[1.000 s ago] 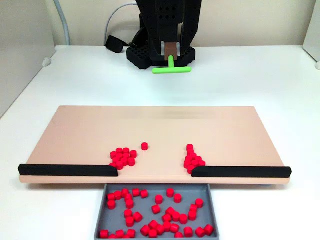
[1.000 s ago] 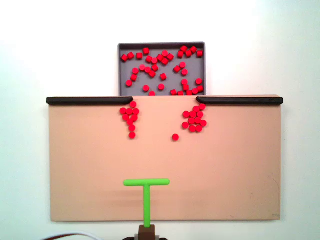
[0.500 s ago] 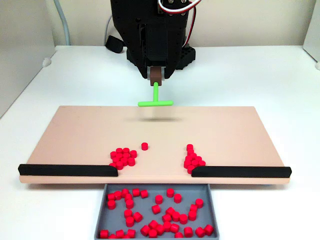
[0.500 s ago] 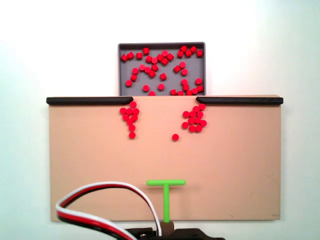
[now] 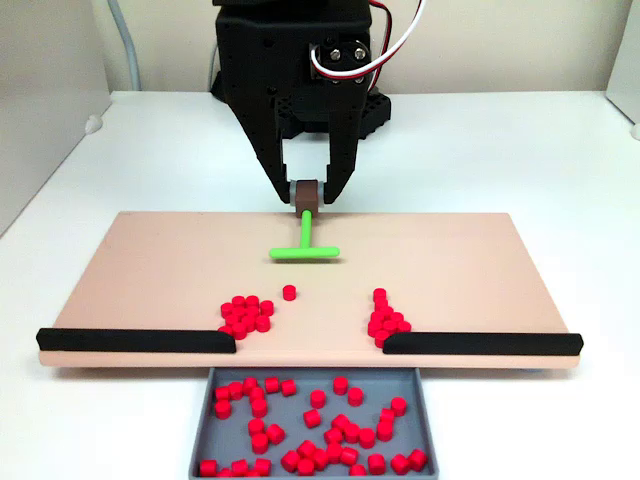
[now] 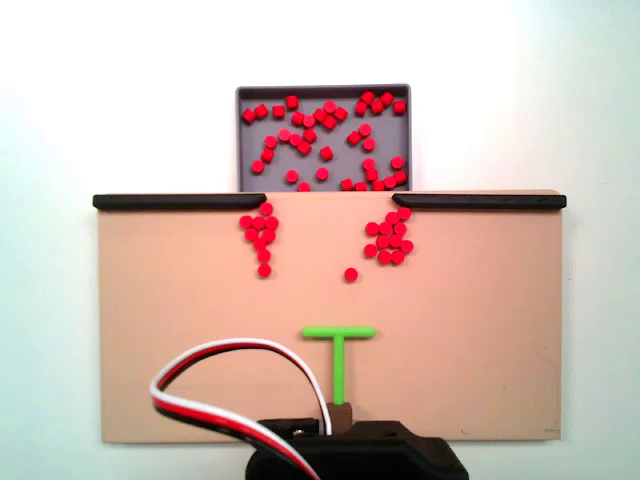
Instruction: Gather the bottom side granules
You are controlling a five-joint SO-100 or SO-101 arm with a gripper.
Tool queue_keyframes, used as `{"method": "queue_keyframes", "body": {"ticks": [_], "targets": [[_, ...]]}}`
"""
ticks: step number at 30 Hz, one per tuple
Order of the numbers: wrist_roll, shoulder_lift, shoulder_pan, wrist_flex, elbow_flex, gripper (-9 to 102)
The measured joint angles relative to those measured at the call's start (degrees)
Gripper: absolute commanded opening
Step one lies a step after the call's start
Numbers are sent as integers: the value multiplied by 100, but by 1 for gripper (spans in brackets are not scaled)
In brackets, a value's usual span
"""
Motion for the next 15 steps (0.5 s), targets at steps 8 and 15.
{"method": "queue_keyframes", "body": {"ticks": [8,15], "targets": [[-18,0,62,-404,114,0],[-79,9,70,-677,246,0]]}}
